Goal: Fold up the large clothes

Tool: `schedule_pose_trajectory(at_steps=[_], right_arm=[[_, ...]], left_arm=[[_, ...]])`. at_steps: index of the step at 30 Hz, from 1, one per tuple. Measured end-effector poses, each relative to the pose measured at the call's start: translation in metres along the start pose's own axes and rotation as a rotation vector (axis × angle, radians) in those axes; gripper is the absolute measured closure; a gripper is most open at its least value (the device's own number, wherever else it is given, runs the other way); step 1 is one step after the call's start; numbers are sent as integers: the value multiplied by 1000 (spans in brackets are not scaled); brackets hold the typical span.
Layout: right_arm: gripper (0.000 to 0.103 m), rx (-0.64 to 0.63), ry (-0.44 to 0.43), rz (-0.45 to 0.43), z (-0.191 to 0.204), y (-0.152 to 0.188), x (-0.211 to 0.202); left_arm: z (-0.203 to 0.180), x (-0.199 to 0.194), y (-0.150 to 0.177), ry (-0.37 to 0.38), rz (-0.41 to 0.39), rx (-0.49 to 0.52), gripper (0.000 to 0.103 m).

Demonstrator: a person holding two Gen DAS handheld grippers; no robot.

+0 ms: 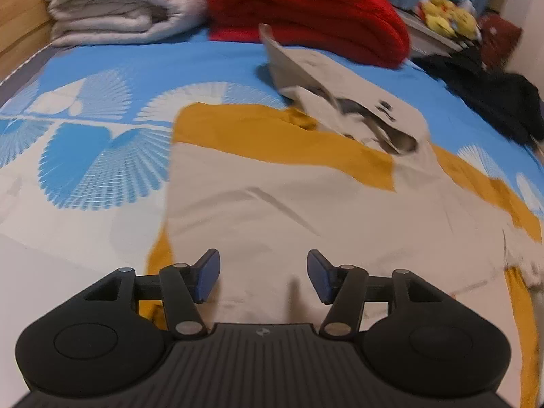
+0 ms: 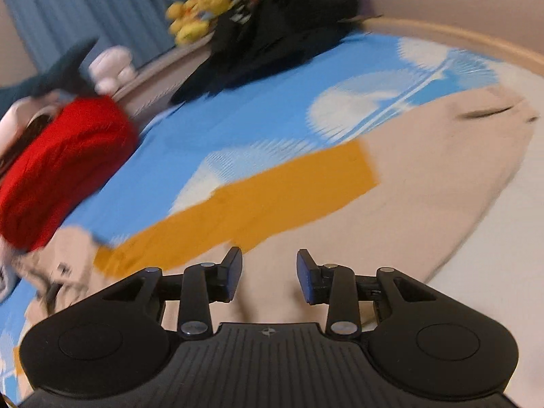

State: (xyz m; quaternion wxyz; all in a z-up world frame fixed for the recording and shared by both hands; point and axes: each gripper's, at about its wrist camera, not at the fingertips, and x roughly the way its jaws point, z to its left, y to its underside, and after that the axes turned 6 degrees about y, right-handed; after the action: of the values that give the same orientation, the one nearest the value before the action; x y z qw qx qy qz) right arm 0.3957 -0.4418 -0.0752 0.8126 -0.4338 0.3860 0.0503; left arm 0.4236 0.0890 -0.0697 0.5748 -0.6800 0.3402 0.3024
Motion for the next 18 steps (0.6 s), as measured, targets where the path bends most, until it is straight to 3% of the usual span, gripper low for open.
schedule_pose_trajectory(at_steps=[4, 9, 18], right_arm=[[66, 74, 54, -35, -66, -23, 5], [65, 219, 131, -52, -139, -47, 14], [61, 287, 144, -29, -183, -53, 40]], left_arm=[[-24, 3, 10, 20, 29, 45, 41], [-36, 2, 16, 17, 6, 88, 41], [-43, 6, 19, 12, 12, 106, 41]])
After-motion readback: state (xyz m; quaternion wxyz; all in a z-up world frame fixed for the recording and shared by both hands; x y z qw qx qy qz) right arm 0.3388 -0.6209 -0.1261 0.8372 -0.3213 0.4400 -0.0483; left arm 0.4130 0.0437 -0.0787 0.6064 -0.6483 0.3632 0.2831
